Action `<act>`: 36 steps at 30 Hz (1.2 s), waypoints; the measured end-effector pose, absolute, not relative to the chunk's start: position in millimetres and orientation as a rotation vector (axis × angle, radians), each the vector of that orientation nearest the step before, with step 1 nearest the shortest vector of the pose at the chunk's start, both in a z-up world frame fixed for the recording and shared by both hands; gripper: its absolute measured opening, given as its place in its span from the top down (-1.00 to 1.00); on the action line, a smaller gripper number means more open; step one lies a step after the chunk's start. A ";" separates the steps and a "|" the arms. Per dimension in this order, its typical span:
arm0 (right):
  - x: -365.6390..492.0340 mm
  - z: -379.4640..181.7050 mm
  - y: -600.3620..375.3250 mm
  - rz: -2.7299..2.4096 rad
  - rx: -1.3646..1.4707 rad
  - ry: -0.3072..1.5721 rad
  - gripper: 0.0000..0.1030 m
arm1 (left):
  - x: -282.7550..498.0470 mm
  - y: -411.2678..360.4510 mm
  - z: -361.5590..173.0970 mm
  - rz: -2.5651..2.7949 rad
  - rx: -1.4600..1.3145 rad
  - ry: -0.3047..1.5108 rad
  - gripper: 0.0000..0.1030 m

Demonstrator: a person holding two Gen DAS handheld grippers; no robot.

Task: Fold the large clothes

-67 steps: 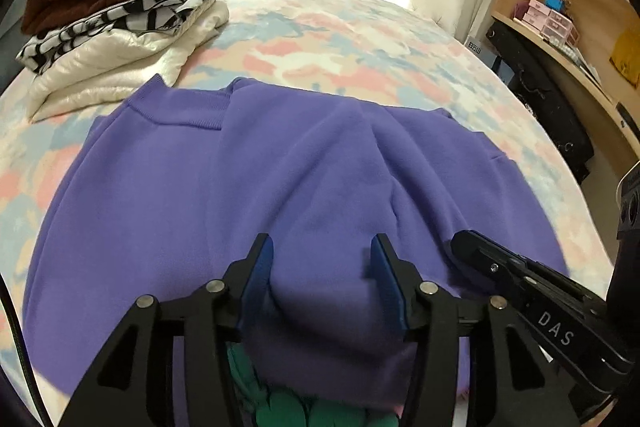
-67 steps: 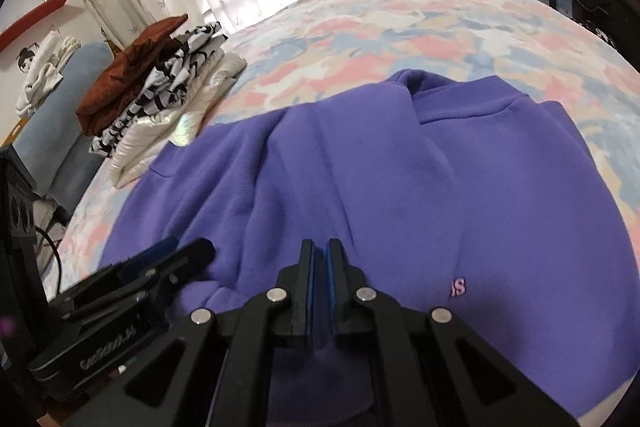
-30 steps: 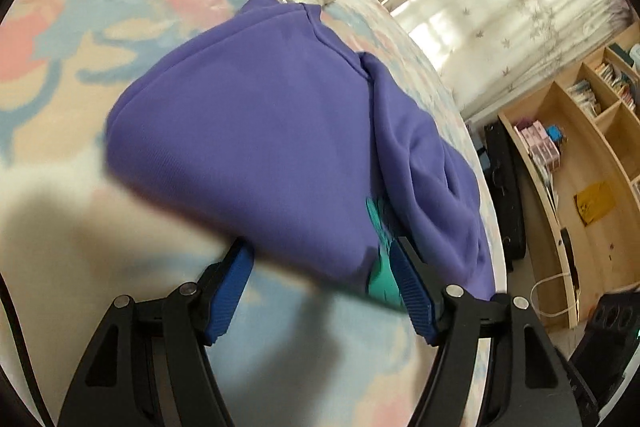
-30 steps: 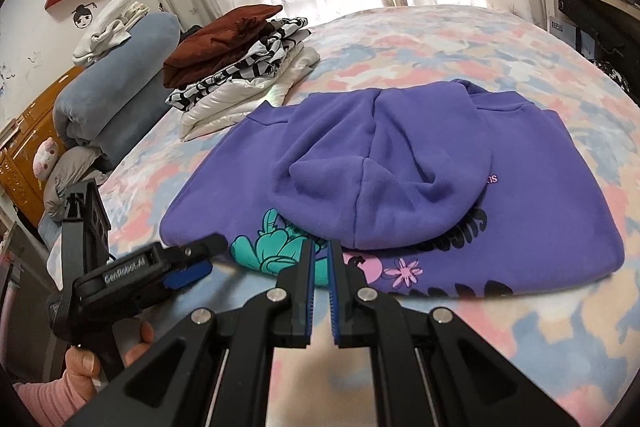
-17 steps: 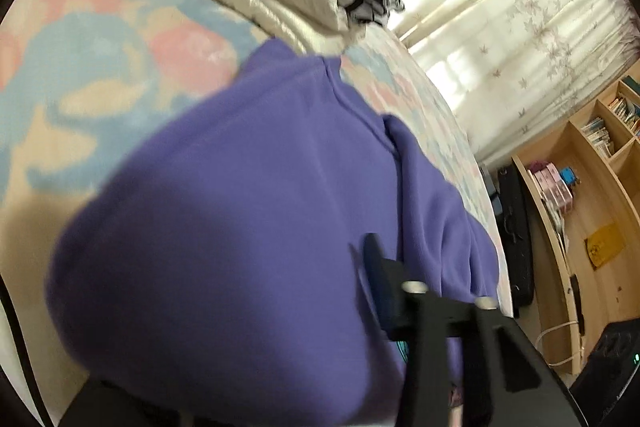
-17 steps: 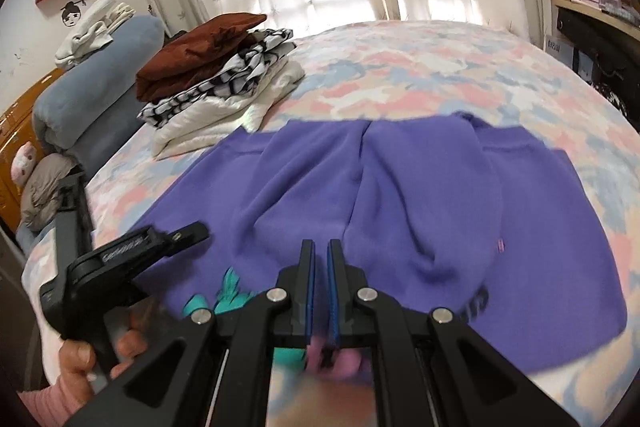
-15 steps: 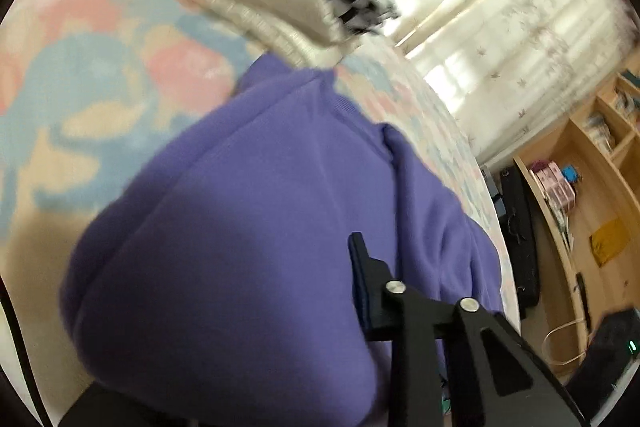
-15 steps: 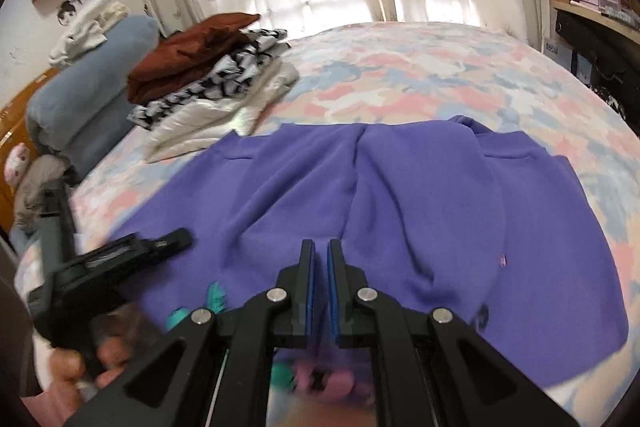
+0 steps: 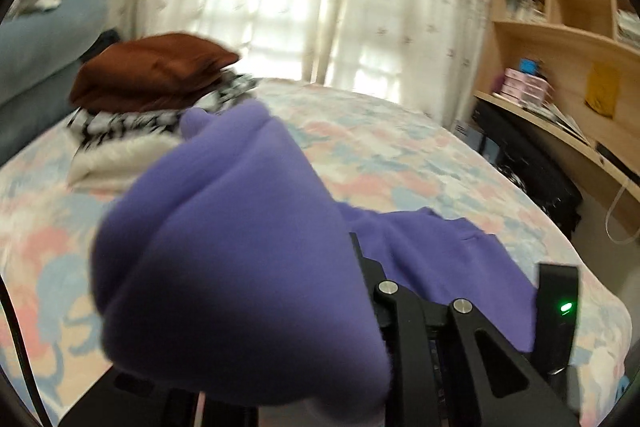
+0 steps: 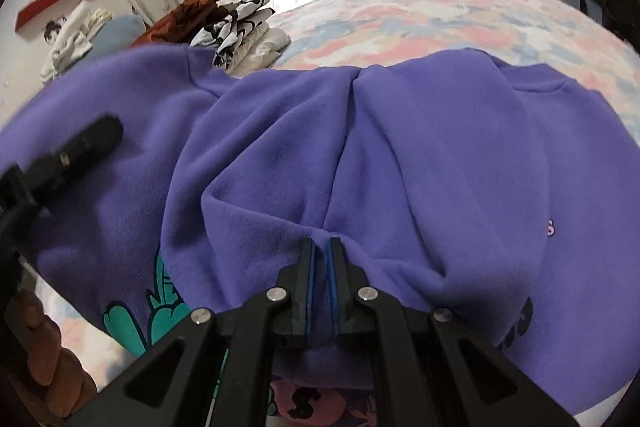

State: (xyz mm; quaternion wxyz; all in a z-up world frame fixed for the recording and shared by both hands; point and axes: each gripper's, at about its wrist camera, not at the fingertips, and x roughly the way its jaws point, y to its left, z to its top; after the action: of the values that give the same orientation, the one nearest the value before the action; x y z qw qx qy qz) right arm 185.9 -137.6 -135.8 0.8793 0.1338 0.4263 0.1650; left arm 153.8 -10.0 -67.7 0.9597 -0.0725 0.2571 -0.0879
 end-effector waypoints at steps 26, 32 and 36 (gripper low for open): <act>78.0 -106.0 -392.2 -0.078 0.637 0.688 0.89 | 164.6 -323.1 -141.9 -0.428 0.432 0.652 0.63; 78.5 -111.7 -396.1 -0.061 0.649 0.711 0.89 | 156.1 -326.0 -138.7 -0.450 0.475 0.633 0.34; 77.8 -109.3 -397.4 -0.057 0.640 0.702 0.85 | 148.7 -324.0 -127.5 -0.530 0.458 0.652 -0.34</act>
State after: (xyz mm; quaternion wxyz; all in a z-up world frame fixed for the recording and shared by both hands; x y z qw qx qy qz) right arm 77.8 -397.4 -109.3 0.8890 0.3080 0.3377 -0.0274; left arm 148.7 -324.0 -127.5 0.8876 0.2204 0.3139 -0.2551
